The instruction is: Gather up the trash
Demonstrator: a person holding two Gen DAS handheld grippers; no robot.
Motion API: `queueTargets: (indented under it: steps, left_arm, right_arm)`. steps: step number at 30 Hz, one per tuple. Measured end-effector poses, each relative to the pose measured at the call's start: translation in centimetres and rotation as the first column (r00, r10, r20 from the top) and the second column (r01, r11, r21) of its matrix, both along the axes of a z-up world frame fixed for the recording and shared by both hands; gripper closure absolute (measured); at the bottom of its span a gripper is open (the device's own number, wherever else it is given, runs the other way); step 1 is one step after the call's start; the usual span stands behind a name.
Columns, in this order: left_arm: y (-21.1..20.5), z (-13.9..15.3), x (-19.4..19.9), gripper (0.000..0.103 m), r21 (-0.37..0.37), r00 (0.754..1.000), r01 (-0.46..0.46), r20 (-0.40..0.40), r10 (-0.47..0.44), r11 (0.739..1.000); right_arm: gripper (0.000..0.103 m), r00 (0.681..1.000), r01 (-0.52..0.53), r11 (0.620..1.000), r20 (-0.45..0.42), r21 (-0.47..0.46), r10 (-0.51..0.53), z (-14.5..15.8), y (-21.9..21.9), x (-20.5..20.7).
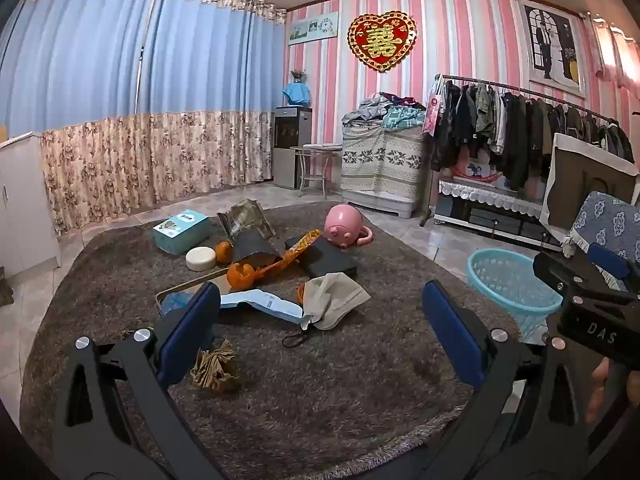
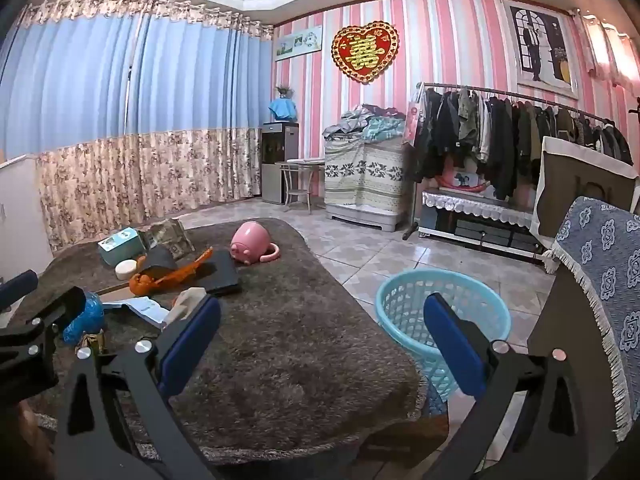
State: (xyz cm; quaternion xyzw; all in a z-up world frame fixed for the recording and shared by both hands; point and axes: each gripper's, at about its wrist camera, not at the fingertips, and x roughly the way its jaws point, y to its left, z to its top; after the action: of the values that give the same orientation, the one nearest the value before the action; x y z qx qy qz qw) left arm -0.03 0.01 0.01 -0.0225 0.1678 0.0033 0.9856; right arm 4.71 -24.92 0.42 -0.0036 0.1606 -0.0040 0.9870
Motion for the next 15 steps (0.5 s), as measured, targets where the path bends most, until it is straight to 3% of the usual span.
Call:
queueTargets:
  steps: [15]
  left_arm:
    - [0.00, -0.01, -0.10, 0.005, 0.004, 1.000, -0.003, 0.007, 0.003, 1.000]
  right_arm:
    - [0.004, 1.000, -0.003, 1.000, 0.002, 0.002, 0.003, -0.03, -0.04, -0.03]
